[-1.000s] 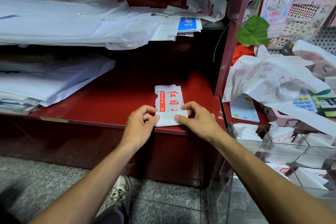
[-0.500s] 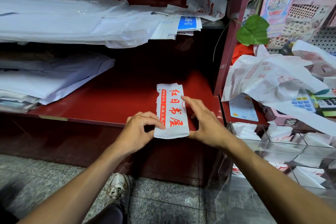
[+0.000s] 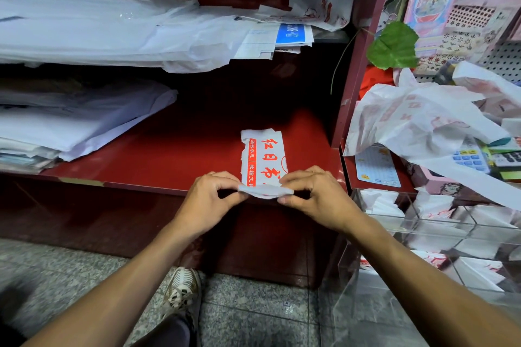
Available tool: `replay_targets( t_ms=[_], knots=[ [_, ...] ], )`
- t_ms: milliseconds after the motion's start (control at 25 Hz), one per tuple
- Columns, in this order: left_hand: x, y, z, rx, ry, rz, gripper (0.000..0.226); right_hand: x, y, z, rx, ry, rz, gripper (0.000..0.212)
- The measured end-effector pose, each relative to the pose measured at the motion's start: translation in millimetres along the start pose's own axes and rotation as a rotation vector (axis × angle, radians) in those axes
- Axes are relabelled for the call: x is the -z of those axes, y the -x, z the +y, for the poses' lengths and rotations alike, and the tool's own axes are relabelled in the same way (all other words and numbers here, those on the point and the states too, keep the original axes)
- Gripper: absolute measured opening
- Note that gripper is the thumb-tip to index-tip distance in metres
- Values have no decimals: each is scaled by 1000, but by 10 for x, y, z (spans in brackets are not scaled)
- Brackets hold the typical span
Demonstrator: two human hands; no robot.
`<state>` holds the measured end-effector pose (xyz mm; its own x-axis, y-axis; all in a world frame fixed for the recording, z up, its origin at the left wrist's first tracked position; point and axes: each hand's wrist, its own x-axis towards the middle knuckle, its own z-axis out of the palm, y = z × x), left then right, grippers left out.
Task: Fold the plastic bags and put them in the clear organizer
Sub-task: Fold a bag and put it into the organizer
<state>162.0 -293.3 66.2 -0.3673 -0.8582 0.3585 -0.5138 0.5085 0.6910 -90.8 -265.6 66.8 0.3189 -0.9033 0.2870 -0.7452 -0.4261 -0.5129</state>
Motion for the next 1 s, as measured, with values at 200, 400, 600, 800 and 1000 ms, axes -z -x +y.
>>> replay_targets(
  t_ms=[200, 400, 600, 800, 1000],
  knots=[
    [-20, -23, 99, 176, 86, 32, 18, 21, -42, -71, -225, -278, 104, 45],
    [-235, -104, 251, 346, -183, 132, 34, -56, -87, -209, -405, -69, 205, 48],
    [-313, -126, 337, 381, -265, 184, 35, -45, -110, -258, -515, 177, 247, 49],
    [-271, -102, 310, 230, -314, 214, 10, -42, -73, -306, -407, 276, 272, 22],
    [-257, -42, 164, -41, -348, -61, 38, 33, 29, -182, -56, 363, 57, 38]
  ],
)
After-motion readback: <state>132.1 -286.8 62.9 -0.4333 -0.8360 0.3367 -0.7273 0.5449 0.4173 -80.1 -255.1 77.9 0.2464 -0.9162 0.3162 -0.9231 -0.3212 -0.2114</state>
